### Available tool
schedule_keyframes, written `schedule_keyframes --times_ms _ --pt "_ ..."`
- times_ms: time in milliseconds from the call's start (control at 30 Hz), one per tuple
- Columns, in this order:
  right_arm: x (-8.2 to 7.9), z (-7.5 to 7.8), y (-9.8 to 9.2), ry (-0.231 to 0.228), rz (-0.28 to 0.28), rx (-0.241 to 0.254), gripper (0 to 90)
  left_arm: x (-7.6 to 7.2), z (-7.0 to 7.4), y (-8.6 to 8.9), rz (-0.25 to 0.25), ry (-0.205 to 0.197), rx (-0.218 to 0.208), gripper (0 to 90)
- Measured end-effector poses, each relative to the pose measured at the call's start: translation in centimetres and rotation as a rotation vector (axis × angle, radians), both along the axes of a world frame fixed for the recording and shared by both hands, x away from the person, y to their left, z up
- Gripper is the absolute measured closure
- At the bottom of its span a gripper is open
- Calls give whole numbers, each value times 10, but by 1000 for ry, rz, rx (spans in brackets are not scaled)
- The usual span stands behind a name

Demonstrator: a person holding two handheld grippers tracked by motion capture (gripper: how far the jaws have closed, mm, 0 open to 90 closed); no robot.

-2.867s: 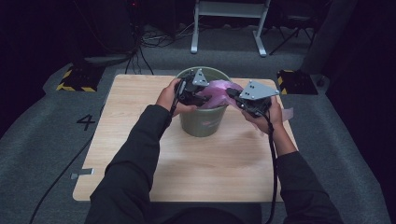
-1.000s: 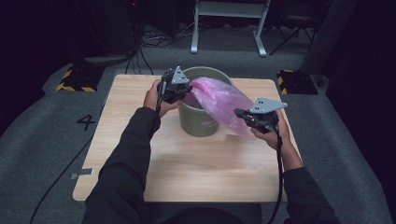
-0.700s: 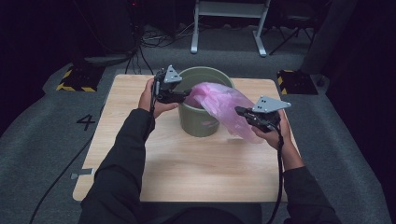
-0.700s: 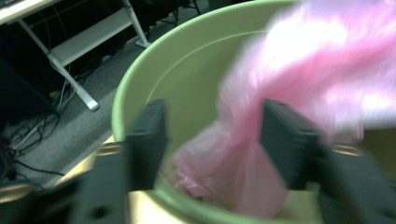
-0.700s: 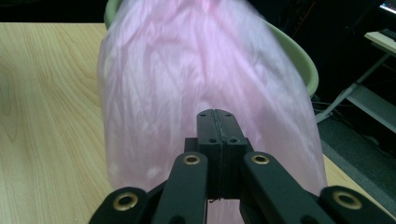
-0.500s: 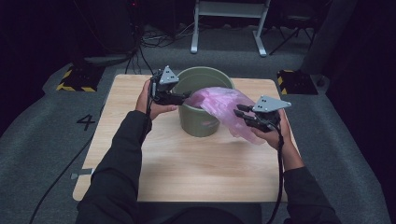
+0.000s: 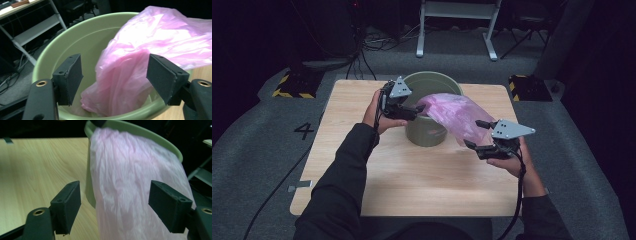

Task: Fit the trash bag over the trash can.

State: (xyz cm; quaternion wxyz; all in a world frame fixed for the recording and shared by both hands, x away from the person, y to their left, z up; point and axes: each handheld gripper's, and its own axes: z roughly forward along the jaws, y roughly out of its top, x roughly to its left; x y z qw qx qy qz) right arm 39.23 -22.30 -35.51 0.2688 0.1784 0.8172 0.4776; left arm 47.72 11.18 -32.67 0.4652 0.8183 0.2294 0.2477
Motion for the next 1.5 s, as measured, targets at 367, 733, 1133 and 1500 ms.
schedule_keyframes --times_ms 367,733,1133,1500 --pt "13 -16 3 -24 -70 -50 848 -19 4 -19 -88 -25 20 266" --pt "13 10 5 -75 -59 9 900 -28 4 -52 -139 -41 85 268" --pt "13 29 21 -85 -26 19 873 -25 7 -47 -27 -102 132 807" --pt "13 30 18 -90 -27 50 567 -18 6 -24 4 -80 142 874"
